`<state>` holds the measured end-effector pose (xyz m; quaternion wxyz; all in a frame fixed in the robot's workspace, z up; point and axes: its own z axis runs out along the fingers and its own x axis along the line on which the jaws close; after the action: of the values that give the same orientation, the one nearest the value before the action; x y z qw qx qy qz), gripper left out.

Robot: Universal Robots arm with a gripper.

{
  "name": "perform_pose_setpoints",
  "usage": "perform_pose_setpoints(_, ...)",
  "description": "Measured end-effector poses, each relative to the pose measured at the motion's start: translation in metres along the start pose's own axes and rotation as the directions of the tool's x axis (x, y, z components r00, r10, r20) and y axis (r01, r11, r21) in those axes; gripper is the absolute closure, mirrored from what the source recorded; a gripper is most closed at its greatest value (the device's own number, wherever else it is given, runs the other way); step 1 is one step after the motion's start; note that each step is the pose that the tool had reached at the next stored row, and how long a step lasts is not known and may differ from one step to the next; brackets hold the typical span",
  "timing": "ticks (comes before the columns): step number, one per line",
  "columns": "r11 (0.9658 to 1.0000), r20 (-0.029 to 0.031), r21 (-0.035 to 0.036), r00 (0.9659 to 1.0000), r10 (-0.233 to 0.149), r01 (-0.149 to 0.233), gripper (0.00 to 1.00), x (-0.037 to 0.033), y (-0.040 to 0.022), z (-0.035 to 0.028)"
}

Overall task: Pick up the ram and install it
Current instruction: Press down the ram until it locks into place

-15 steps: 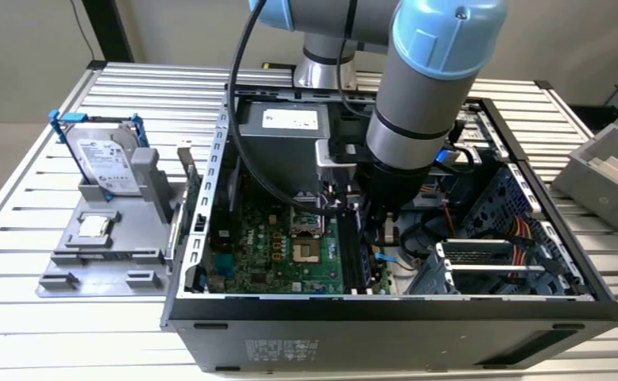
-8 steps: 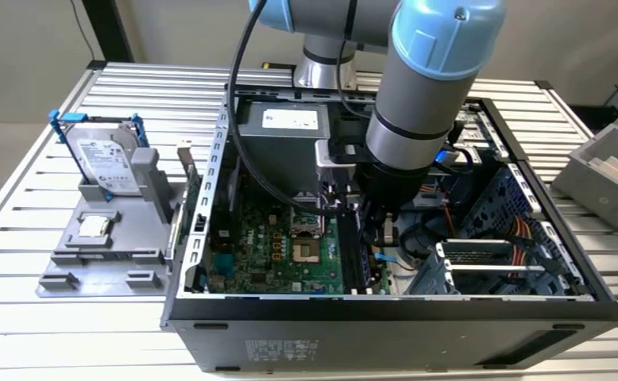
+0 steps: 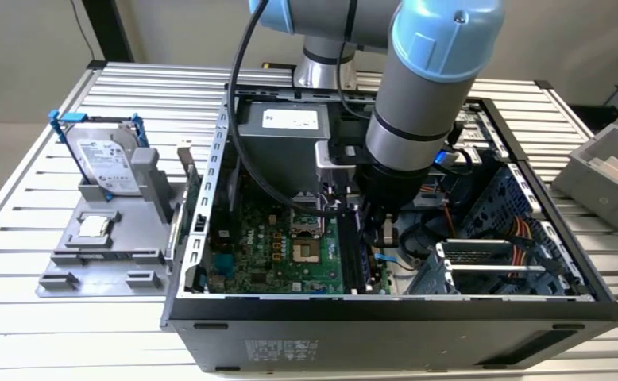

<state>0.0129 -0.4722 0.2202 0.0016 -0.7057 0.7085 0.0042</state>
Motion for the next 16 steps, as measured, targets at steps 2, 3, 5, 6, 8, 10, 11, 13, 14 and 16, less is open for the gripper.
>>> perform_pose_setpoints(2,1.0,-0.0004,-0.0001,1.0,0.0,0.0,1.0,0.0,0.0,0.0)
perform_pose_setpoints(3,1.0,-0.0004,-0.0001,1.0,0.0,0.0,1.0,0.0001,0.0,0.0001)
perform_pose_setpoints(5,1.0,-0.0003,-0.0001,1.0,0.0,0.0,1.0,0.0001,0.0,0.0003)
perform_pose_setpoints(6,1.0,-0.0004,-0.0001,1.0,0.0,0.0,1.0,0.0001,0.0,0.0003)
perform_pose_setpoints(8,1.0,-0.0003,-0.0001,1.0,0.0,0.0,1.0,0.0,0.0,0.0004)
perform_pose_setpoints(10,1.0,-0.0003,-0.0001,1.0,0.0,0.0,1.0,0.0001,0.0,0.0005)
perform_pose_setpoints(11,1.0,-0.0003,-0.0001,1.0,0.0,0.0,1.0,0.0001,0.0,0.0006)
perform_pose_setpoints(13,1.0,-0.0002,0.0,1.0,0.0,0.0,1.0,0.0,0.0,0.0002)
perform_pose_setpoints(14,1.0,0.0003,0.0001,1.0,0.0,0.0,1.0,0.0,0.0,-0.0005)
perform_pose_setpoints(16,1.0,0.0027,-0.0002,1.0,0.0,0.0,1.0,-0.0004,0.0,-0.0034)
